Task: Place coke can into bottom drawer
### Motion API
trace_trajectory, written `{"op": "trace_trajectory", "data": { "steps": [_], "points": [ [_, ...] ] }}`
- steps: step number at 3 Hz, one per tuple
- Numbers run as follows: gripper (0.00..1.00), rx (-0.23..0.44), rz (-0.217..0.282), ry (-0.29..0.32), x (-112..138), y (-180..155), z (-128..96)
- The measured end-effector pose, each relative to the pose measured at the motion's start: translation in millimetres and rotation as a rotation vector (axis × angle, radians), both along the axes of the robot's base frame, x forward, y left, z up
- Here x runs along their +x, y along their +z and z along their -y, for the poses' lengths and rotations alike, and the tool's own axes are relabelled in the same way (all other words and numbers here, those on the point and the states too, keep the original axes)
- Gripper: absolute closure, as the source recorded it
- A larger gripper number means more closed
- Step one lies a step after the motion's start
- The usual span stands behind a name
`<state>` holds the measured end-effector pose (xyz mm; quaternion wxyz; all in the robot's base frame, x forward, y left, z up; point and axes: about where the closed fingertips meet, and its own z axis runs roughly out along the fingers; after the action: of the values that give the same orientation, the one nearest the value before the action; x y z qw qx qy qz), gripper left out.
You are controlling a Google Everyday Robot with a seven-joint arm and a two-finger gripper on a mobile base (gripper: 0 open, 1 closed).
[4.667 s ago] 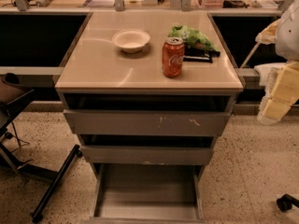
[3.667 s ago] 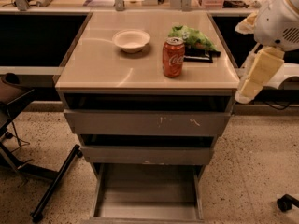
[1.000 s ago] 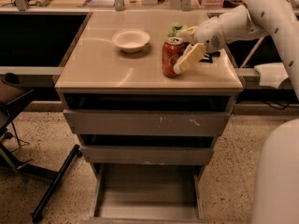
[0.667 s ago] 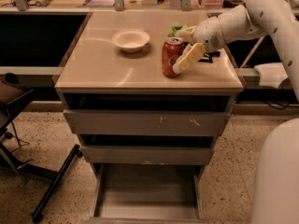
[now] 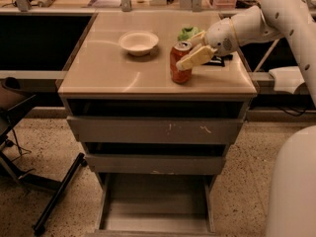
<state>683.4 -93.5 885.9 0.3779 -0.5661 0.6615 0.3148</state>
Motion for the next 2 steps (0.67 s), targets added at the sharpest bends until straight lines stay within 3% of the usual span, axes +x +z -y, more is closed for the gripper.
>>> {"op": "trace_trajectory", "data": {
  "steps": [2],
  "points": [
    [0.89,0.000,0.000,0.000,-0.1,0.0,0.0]
  ]
}}
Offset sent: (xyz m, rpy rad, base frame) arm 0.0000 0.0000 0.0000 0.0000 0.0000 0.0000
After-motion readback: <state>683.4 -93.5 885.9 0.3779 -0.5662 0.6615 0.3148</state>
